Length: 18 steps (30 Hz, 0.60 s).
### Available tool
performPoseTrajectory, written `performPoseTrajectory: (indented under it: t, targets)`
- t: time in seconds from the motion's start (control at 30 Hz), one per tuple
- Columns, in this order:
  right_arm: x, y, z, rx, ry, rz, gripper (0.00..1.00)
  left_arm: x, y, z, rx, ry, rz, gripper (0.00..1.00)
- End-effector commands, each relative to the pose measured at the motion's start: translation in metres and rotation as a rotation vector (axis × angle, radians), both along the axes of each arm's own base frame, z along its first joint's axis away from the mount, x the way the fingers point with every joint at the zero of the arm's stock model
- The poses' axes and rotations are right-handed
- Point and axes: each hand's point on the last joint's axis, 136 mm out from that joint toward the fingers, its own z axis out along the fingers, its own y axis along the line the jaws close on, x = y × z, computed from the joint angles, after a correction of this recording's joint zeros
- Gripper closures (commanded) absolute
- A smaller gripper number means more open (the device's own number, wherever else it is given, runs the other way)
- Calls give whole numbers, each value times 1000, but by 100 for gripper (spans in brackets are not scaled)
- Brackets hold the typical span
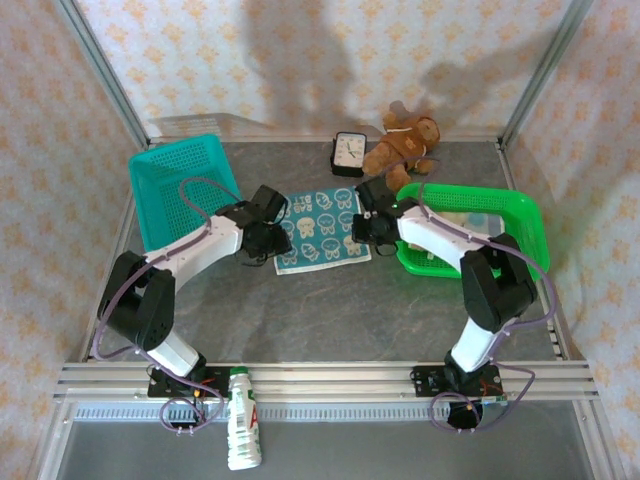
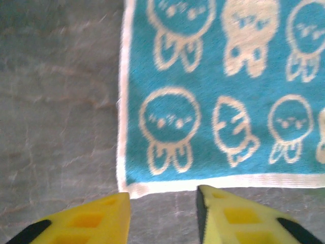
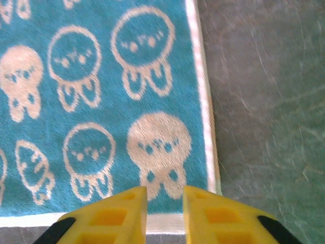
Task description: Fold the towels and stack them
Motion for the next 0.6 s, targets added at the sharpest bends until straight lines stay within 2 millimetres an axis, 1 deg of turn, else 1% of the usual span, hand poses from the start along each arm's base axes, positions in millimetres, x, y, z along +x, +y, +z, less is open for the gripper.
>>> performPoseTrajectory:
  t: [0.0, 0.1, 0.13, 0.2, 0.23, 0.27, 0.3, 0.43, 0.57]
  targets:
    - [11, 7, -8, -20, 6, 10, 84, 14, -3, -8, 49, 7, -43, 70]
    - [26, 14, -14, -29, 3, 11, 89, 35, -12, -18, 50, 12, -54, 81]
    - [31, 17, -17, -33, 2, 12, 91, 42, -15, -21, 53, 13, -58, 84]
    - [41, 21, -23, -41, 2, 14, 91, 54, -17, -28, 64, 21, -61, 86]
    - [45, 24, -27, -43, 8, 15, 91, 60, -18, -28, 66, 16, -64, 86]
    - [47, 25, -32, -47, 17, 17, 91, 63, -18, -43, 81, 46, -67, 86]
    - [48, 27, -37, -48, 29, 18, 92, 65, -18, -49, 87, 59, -73, 87]
    - [37, 31, -57, -73, 71, 35, 92, 61, -17, -66, 107, 107, -94, 87]
    - [16, 29, -72, -86, 100, 35, 92, 44, -11, -74, 110, 136, -94, 87]
